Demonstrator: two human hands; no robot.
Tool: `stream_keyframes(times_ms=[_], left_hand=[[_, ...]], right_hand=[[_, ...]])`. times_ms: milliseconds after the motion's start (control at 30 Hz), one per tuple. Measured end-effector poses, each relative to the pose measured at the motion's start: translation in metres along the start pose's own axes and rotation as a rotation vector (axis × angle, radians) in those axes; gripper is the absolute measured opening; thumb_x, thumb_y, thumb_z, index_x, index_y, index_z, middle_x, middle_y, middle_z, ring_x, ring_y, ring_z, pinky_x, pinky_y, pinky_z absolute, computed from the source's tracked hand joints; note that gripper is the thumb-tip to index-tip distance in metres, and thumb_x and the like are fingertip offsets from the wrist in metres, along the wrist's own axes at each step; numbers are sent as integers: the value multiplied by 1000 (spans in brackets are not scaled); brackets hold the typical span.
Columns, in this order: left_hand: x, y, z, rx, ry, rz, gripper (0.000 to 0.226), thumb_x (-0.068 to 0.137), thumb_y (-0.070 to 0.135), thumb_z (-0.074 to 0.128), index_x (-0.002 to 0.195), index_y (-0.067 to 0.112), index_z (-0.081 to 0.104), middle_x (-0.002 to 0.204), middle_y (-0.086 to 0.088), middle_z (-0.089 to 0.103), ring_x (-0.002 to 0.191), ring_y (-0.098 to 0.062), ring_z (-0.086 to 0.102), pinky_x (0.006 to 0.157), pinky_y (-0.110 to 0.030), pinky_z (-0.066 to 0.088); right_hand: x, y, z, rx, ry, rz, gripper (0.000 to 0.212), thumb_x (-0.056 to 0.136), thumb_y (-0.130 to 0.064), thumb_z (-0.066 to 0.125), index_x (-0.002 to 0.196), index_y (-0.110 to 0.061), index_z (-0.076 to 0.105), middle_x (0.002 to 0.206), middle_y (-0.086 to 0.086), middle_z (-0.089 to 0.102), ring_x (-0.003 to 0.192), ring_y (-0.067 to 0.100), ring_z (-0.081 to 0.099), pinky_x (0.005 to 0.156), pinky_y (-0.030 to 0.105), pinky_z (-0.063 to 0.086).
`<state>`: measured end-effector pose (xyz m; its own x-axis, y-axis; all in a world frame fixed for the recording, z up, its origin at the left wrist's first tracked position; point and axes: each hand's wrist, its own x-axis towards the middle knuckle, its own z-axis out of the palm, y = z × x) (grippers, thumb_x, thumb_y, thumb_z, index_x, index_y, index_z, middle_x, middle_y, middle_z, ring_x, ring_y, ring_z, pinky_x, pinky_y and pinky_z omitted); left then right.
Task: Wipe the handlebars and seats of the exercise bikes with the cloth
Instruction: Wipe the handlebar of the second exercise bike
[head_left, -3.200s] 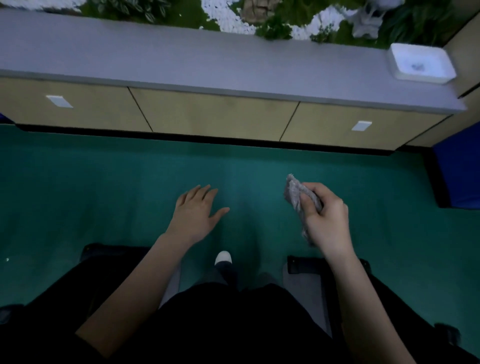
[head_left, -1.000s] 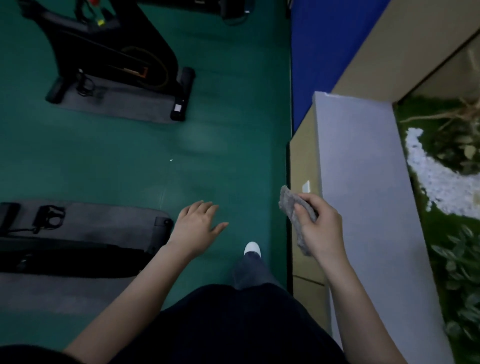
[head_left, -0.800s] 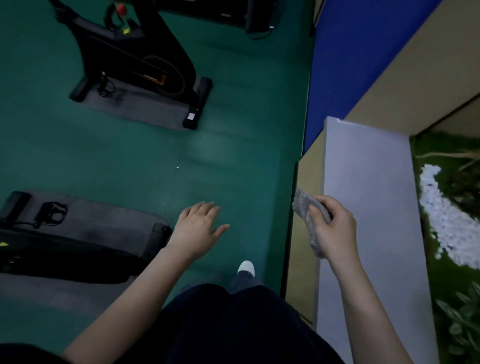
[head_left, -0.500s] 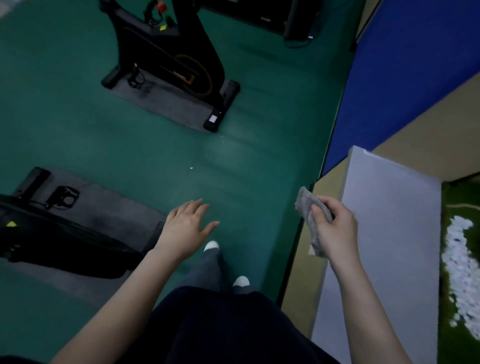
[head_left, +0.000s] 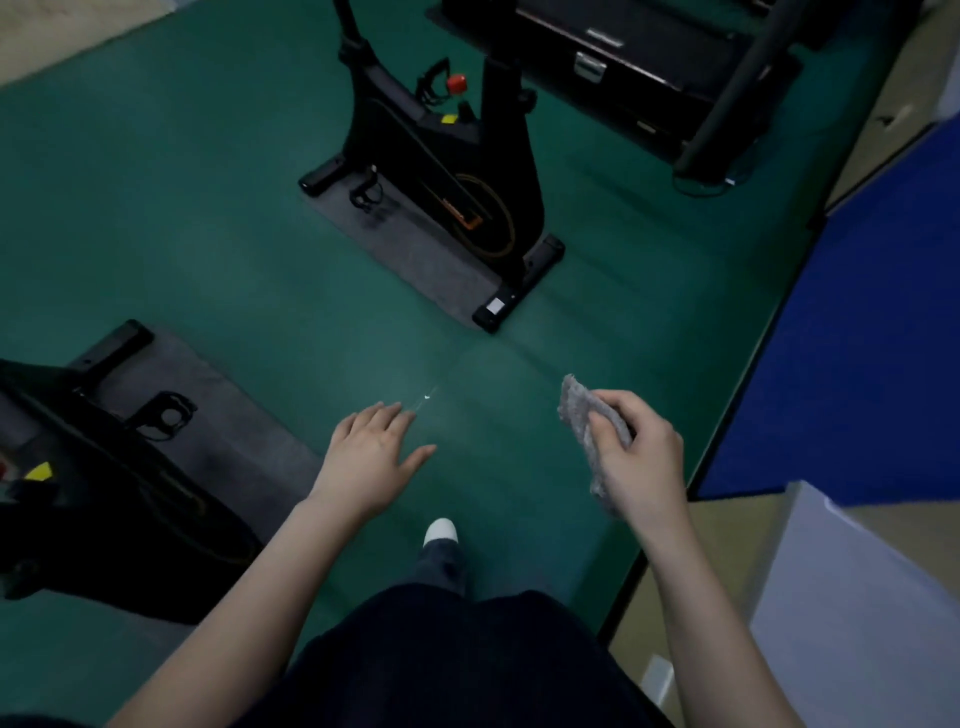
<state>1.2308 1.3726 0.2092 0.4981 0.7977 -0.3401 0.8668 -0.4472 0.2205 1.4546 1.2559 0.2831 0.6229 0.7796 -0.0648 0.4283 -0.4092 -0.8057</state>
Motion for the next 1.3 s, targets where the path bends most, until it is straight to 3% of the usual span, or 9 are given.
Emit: stream_keyframes(times_ms=[167, 400, 667, 833, 967, 1167, 1300], left_hand=[[32, -25, -25, -64, 47, -119, 61, 95, 58, 36, 145, 23, 35, 154, 2, 30, 144, -16, 21, 115, -34, 13], [58, -60, -39, -187, 62, -372, 63, 95, 58, 35, 147, 22, 32, 157, 1, 26, 145, -16, 18, 116, -35, 12], [126, -67, -71, -276, 148, -630, 63, 95, 57, 36, 147, 21, 32, 156, 0, 26, 145, -17, 17, 117, -35, 12], [172, -63, -93, -320, 193, -740, 63, 95, 57, 36, 147, 22, 31, 157, 1, 25, 145, -15, 16, 116, -34, 11], [189, -66, -103, -360, 228, -819, 62, 95, 56, 37, 147, 22, 32, 156, 1, 26, 145, -16, 16, 117, -34, 11], [191, -91, -109, -430, 220, -989, 63, 95, 56, 37, 148, 22, 31, 156, 1, 26, 145, -16, 17, 117, -35, 12], [197, -126, -111, -490, 222, -1059, 62, 96, 55, 37, 147, 22, 32, 157, 0, 25, 145, -17, 18, 116, -35, 14]], right_hand=[[56, -32, 33, 1, -105, -69, 17, 87, -3, 59, 92, -16, 69, 81, -19, 64, 77, -13, 57, 65, -1, 37], [144, -71, 82, -37, -327, -177, 16, 88, -5, 59, 97, -14, 69, 86, -11, 66, 83, 7, 59, 67, -1, 37], [275, -117, 131, -31, -529, -354, 19, 87, -4, 59, 91, -20, 68, 80, -14, 65, 74, -15, 56, 63, -1, 36], [355, -144, 151, -39, -603, -410, 18, 88, -5, 59, 92, -19, 68, 78, -13, 65, 71, -4, 58, 60, 2, 39], [392, -163, 176, -43, -671, -439, 17, 88, -4, 58, 91, -18, 67, 79, -5, 66, 62, -10, 56, 52, 2, 38], [410, -195, 237, -89, -843, -511, 18, 87, -6, 58, 91, -20, 69, 81, -15, 66, 76, -4, 59, 64, 3, 39], [410, -224, 284, -96, -917, -613, 18, 87, -5, 59, 91, -20, 68, 81, -18, 64, 79, -17, 56, 64, -1, 37]])
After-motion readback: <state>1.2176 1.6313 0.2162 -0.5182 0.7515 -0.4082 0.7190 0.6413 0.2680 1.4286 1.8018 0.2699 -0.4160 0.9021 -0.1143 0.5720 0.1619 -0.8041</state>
